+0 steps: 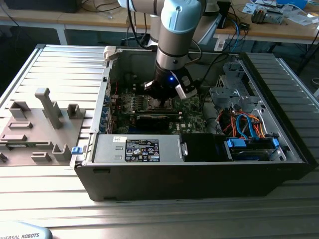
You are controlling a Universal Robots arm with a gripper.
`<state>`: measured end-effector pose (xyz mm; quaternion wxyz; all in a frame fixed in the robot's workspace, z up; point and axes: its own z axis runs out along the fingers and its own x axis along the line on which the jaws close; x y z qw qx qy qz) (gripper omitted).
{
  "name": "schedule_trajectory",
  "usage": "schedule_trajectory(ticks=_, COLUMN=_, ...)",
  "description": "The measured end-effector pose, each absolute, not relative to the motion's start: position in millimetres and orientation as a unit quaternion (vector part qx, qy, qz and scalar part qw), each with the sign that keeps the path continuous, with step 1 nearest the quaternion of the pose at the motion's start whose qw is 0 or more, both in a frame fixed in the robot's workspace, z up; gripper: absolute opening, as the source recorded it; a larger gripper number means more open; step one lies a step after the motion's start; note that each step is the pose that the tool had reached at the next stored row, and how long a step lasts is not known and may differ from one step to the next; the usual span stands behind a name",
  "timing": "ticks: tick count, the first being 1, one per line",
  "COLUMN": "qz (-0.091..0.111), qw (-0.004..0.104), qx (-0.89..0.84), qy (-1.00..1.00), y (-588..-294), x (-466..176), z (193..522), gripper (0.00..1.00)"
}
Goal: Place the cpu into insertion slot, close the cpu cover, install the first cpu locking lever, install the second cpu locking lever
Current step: 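Install the second cpu locking lever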
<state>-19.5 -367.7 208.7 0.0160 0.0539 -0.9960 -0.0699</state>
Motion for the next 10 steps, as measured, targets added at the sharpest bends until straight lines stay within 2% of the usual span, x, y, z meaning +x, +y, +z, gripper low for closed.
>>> schedule_trajectory(ticks=4, qz=-0.070, qw=0.016, qx=0.054, qy=-0.996, y=-366, x=-19, z=227, gripper=0.11)
schedule_trajectory(ticks=10, qz=-0.070, qw=0.016, qx=0.054, qy=-0.996, y=-366, x=-20, z=230, gripper=0.11)
